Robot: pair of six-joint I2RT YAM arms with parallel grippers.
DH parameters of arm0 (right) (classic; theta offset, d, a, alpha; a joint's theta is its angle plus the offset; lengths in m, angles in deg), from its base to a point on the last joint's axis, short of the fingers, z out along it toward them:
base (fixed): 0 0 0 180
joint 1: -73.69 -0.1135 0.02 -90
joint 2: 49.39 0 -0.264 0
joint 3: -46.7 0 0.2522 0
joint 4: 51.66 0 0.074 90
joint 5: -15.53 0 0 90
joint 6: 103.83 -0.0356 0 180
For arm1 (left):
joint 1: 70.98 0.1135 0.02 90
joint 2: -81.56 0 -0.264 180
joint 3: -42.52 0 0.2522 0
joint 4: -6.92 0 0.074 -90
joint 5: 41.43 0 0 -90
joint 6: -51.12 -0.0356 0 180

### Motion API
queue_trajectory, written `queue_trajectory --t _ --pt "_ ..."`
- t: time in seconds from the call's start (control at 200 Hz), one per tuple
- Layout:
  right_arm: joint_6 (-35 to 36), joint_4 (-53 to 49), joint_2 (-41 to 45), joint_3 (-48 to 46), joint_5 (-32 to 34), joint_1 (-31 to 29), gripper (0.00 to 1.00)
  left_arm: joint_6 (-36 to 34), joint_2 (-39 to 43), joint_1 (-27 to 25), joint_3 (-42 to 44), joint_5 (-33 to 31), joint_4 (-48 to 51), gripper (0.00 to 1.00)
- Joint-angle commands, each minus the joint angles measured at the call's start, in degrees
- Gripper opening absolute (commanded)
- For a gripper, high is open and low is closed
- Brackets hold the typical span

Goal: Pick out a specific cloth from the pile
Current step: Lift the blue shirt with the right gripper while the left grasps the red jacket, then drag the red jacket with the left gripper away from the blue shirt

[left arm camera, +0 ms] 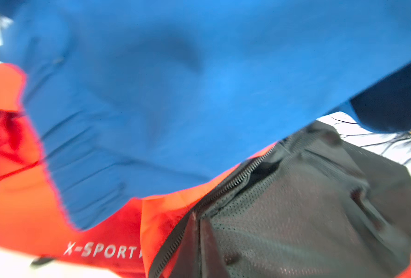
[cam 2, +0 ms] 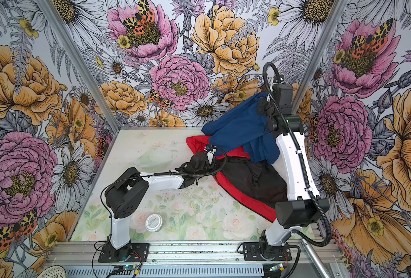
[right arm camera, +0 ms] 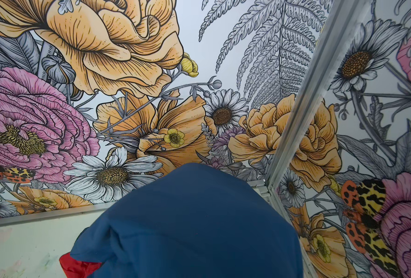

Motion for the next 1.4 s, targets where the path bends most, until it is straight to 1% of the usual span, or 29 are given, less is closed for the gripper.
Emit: queue_trajectory --t 0.0,0.235,0.26,0.42,0.706,1.046,1.241,1.396 --pt "0.96 5.09 3.02 0.88 1.94 0.05 0.00 -1.60 3.51 2.04 2.03 -3.44 -1.37 0.00" --pt "1.47 4.99 3.35 0.82 2.51 0.11 0.00 -2.29 7.55 4.80 6.30 -4.76 -1.35 0.00" --pt "1.52 4.98 3.45 0.73 2.57 0.07 0.00 -2.36 9.78 5.04 6.62 -4.94 -1.36 0.00" --pt "2.30 4.99 3.53 0.54 3.07 0.07 0.00 -2.71 12.46 6.71 9.23 -6.15 -1.55 0.00" --pt "2.79 5.01 4.44 -0.33 3.25 0.10 0.00 -2.83 17.47 11.21 12.93 -7.56 -1.73 0.00" --pt "3.11 5.00 6.15 -2.73 3.32 0.07 0.00 -4.58 21.99 16.75 14.68 -7.94 -1.70 0.00" --pt "3.23 4.97 7.16 -3.31 3.65 0.07 0.00 -5.62 22.89 19.68 14.00 -7.44 -1.39 0.00" --pt "4.19 5.01 8.57 -3.73 5.40 0.07 0.00 -5.90 22.64 22.39 12.43 -6.24 -0.94 0.00"
